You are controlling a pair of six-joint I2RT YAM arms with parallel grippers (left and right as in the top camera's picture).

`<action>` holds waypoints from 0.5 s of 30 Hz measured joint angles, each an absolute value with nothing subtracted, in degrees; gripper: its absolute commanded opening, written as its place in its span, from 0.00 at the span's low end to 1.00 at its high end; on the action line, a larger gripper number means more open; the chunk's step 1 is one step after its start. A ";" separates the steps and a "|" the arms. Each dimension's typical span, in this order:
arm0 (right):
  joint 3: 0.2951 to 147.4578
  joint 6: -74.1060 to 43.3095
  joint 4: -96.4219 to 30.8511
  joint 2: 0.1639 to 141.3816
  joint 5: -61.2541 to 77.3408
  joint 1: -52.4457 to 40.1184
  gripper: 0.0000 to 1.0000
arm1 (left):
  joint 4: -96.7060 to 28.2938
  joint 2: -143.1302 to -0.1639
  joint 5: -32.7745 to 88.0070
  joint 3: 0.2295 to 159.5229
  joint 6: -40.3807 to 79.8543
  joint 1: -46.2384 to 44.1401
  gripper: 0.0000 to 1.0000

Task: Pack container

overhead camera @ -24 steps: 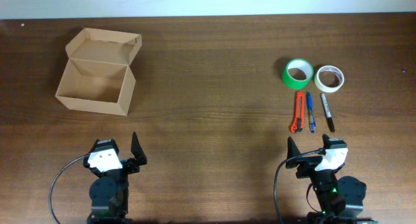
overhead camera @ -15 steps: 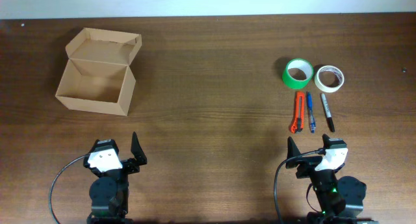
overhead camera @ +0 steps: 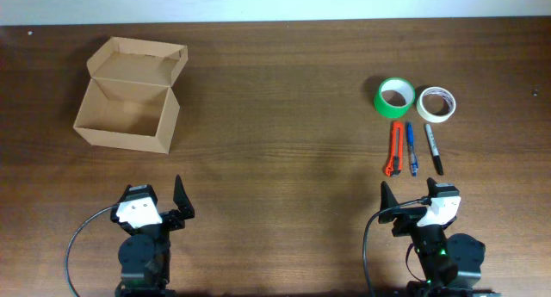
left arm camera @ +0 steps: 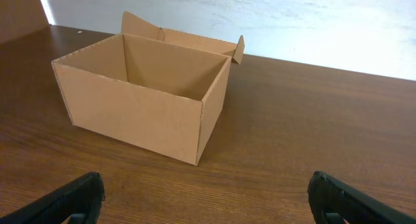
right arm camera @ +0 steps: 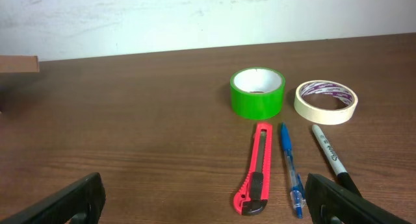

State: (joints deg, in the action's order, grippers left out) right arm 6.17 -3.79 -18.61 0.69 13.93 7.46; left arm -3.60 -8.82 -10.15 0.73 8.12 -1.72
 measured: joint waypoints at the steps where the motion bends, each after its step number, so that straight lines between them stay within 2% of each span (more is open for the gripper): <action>1: 6.17 -3.84 -18.63 0.69 13.93 7.46 1.00 | -3.60 -8.82 -10.15 0.73 8.12 -1.72 1.00; 15: 6.17 -3.81 -18.63 0.69 13.93 7.46 0.99 | -3.60 -8.82 -10.15 0.73 8.12 -1.72 1.00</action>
